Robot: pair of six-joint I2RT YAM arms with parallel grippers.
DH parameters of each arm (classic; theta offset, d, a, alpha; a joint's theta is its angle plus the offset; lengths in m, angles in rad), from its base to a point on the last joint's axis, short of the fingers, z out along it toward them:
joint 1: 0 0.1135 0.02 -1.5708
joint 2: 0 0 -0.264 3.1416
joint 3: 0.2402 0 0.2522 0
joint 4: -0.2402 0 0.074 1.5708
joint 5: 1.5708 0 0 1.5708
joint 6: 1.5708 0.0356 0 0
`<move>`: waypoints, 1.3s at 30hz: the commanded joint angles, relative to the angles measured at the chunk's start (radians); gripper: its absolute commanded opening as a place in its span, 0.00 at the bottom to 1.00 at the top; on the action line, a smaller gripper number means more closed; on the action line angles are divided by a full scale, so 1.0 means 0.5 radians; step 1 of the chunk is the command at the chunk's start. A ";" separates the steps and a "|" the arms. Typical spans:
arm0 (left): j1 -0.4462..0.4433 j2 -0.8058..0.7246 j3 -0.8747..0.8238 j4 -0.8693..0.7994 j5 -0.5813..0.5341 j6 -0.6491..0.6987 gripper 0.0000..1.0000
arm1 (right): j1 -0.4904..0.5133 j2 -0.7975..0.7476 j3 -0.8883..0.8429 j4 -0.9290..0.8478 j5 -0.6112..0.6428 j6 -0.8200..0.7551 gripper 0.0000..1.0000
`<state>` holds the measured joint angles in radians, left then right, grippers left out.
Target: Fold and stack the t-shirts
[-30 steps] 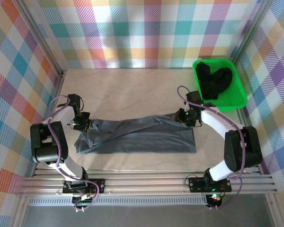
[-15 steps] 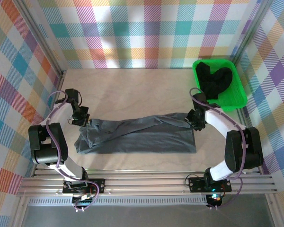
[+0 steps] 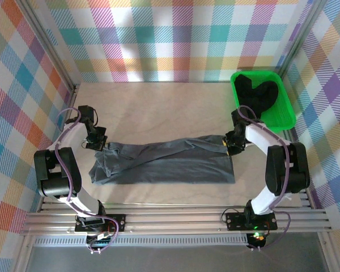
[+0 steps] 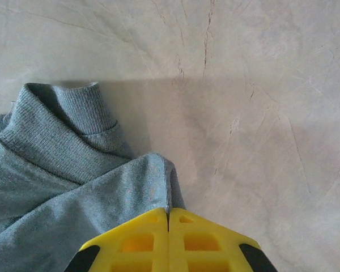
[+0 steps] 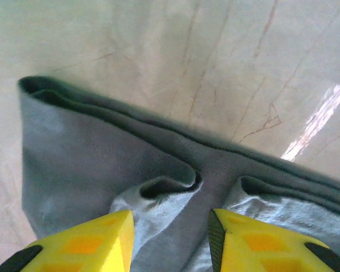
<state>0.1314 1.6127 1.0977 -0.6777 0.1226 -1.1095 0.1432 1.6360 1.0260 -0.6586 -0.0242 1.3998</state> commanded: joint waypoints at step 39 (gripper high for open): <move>-0.091 -0.031 0.147 -0.050 -0.018 0.035 0.00 | -0.041 0.114 0.025 0.035 -0.008 0.537 0.00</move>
<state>0.0929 1.6127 1.1439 -0.6785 0.1196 -1.1061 0.1291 1.7325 1.0416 -0.6029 -0.0631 1.6707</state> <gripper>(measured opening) 0.061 0.037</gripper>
